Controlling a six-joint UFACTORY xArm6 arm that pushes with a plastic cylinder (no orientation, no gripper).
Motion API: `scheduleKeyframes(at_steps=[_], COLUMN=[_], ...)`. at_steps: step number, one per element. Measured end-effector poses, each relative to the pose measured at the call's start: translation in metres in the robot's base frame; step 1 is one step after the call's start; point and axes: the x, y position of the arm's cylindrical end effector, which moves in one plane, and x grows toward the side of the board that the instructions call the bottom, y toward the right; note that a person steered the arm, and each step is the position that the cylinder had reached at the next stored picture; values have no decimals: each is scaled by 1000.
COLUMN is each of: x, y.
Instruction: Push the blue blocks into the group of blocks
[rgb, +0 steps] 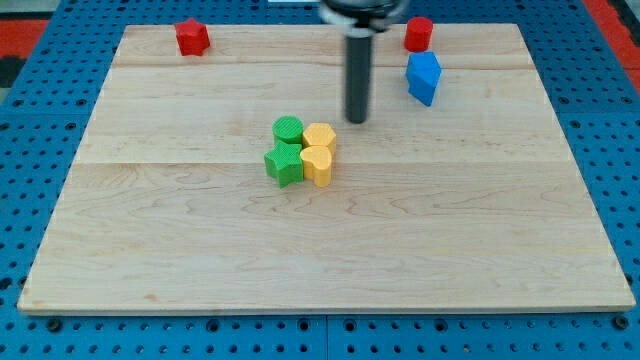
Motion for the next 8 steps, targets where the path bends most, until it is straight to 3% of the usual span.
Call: scheduleKeyframes(at_steps=[1, 2, 3, 4, 5, 7, 8], x=[8, -28, -102, -104, -64, -30, -21], y=[106, 166, 155, 110, 86, -7, 27])
